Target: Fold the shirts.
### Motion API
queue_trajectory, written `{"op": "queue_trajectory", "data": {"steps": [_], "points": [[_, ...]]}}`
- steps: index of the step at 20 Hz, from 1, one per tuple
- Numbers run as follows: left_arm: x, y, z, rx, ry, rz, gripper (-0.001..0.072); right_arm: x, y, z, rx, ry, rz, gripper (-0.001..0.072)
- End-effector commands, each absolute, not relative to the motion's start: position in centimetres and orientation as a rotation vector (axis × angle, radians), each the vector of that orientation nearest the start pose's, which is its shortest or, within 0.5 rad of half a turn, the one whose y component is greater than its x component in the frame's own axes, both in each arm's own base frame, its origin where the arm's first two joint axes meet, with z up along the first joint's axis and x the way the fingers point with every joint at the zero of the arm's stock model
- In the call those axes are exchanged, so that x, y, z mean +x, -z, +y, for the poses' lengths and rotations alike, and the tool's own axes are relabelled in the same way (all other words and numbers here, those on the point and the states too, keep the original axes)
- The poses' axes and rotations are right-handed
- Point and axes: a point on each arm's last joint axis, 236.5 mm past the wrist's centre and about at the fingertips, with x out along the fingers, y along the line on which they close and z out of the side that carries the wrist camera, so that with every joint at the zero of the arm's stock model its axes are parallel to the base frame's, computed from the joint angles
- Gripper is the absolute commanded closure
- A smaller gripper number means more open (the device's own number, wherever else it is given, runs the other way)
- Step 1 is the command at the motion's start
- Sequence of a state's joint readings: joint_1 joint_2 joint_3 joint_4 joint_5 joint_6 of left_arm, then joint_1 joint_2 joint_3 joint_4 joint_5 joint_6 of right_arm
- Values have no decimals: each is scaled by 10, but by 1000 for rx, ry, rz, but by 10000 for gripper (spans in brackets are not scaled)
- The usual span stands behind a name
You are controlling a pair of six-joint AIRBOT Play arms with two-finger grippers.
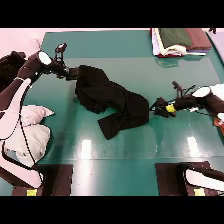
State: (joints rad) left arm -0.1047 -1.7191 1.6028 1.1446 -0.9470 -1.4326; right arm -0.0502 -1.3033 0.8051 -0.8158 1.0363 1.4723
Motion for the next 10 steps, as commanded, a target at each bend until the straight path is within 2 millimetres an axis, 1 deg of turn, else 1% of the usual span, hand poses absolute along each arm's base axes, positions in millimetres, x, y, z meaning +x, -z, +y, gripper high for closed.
{"op": "queue_trajectory", "data": {"steps": [1,2,3,4,5,6,7,8,9,10], "points": [[528,-8,-136,-227,351,1063,685,353,88,144,785,-242,1383,290],[527,-7,-136,-227,351,1063,684,358,90,149,769,-253,1390,333],[527,-8,-136,-227,351,1063,684,364,90,154,753,-267,1388,396],[527,-8,-136,-227,352,1063,684,371,88,157,742,-281,1379,493],[527,-9,-135,-226,351,1060,685,380,81,160,719,-309,1357,655],[528,-15,-132,-217,347,1048,685,388,70,162,706,-332,1332,692],[529,-27,-128,-204,341,1022,685,399,50,162,681,-367,1290,692],[533,-49,-122,-189,332,974,685,410,24,156,638,-391,1231,692],[538,-78,-113,-184,321,911,685,420,-6,147,581,-406,1165,692],[542,-118,-100,-175,303,825,685,430,-42,136,526,-414,1083,692]]}}
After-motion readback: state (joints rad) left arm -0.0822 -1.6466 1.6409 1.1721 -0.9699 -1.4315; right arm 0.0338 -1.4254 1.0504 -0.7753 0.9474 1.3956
